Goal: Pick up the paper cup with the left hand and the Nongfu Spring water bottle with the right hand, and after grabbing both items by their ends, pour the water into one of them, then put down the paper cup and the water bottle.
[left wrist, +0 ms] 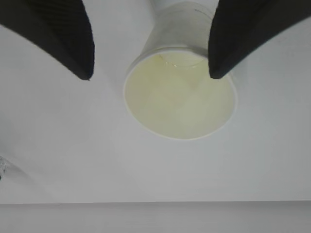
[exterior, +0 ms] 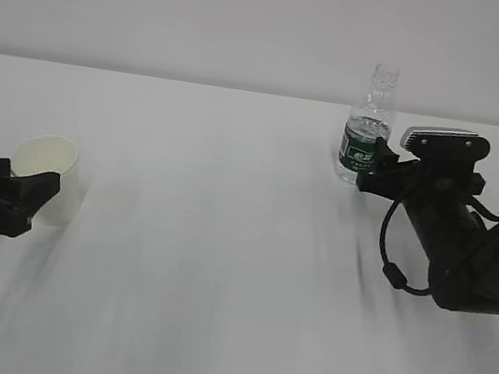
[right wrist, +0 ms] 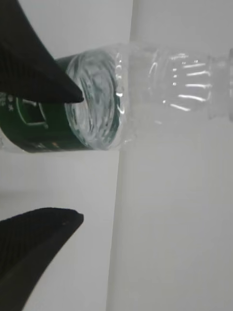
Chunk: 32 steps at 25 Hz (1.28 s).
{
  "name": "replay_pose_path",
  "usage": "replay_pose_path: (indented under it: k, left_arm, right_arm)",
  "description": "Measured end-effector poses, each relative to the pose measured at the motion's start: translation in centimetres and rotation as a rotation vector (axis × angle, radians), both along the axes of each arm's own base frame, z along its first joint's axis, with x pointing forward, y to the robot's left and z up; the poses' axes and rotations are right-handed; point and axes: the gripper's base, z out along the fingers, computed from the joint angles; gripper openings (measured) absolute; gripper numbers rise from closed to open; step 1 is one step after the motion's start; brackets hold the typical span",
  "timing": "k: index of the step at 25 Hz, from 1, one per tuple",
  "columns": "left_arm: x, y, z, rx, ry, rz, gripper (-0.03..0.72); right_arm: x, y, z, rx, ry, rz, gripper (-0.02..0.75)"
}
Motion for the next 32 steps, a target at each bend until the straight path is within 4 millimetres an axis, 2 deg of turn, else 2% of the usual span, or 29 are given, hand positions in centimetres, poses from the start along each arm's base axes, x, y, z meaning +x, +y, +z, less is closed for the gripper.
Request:
replay_pose_path:
  k: [5,10,18,22,28,32]
  left_arm:
    - [0.0,0.0,0.0,0.000,0.000,0.000,0.524]
    - [0.0,0.0,0.0,0.000,0.000,0.000,0.524]
    - [0.0,0.0,0.0,0.000,0.000,0.000,0.524]
    - [0.0,0.0,0.0,0.000,0.000,0.000,0.524]
    - [0.0,0.0,0.0,0.000,0.000,0.000,0.524]
    - [0.0,0.0,0.0,0.000,0.000,0.000,0.523]
  right_arm:
    - [0.7,0.7,0.7,-0.018,-0.037,0.064,0.504]
    - [1.2,1.1,1.2,-0.011,-0.056,0.093,0.563]
    - [1.1,1.5,0.1,-0.026,0.037,0.137,0.608]
    - [1.1,1.5,0.1,-0.023,0.033,0.139,0.604]
    - [1.2,1.5,0.7,-0.012,-0.030,0.139,0.543]
    - [1.2,1.5,0.3,-0.016,0.007,0.139,0.536]
